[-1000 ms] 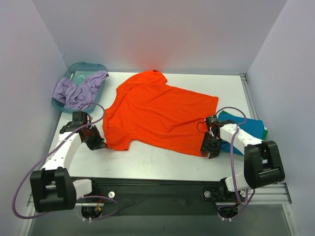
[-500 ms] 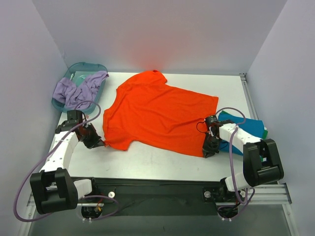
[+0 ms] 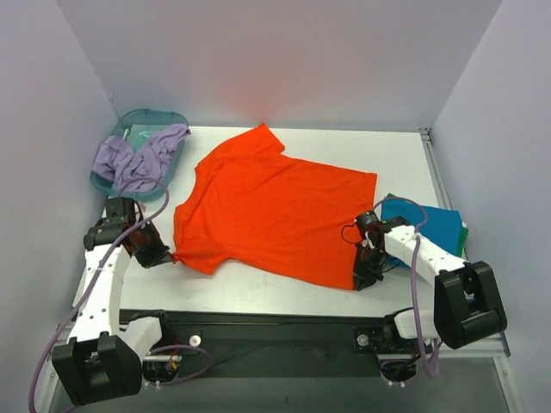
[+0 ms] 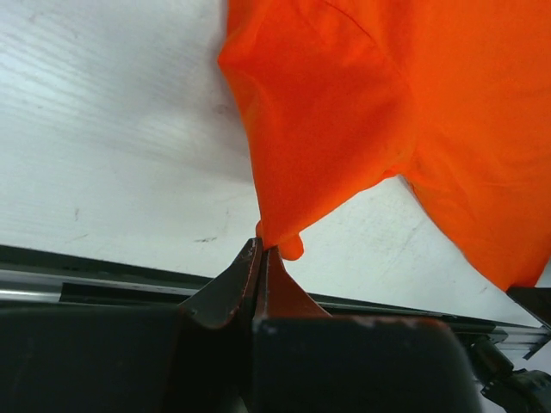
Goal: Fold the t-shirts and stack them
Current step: Grap the side of the flattened tshirt closest away from the robot with both arms
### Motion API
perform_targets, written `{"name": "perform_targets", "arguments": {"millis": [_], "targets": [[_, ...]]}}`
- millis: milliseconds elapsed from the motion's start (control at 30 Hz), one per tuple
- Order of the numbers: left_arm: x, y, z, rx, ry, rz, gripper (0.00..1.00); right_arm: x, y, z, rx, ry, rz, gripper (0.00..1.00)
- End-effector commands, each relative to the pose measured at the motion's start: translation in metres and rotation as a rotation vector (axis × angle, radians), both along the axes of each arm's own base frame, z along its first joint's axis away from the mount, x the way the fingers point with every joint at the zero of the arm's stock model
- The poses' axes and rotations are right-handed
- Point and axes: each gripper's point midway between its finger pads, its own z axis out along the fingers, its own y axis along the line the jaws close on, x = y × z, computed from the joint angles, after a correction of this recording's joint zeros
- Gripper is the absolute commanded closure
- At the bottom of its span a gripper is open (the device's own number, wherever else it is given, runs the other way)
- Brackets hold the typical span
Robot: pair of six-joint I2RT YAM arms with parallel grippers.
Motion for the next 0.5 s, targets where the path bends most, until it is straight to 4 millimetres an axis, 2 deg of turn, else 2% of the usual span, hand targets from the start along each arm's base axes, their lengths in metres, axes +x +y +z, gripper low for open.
{"name": "perform_targets", "arguments": {"millis": [0,200,367,467], "targets": [[-0.019,0.011,0.007,0.071,0.032,-0.002,1.00,-0.033,-0.003,0.014,-0.006,0.094,0.003,1.00],[-0.026,0.016,0.013,0.118,0.025,-0.014,1.00,-0.044,0.000,0.026,0.018,0.132,0.014,1.00],[-0.009,0.009,0.020,0.104,-0.016,-0.063,1.00,-0.036,0.002,0.030,0.019,0.114,0.010,1.00],[0.013,0.002,0.026,0.094,-0.057,-0.092,1.00,-0.025,0.005,0.035,0.020,0.101,0.008,1.00]]}}
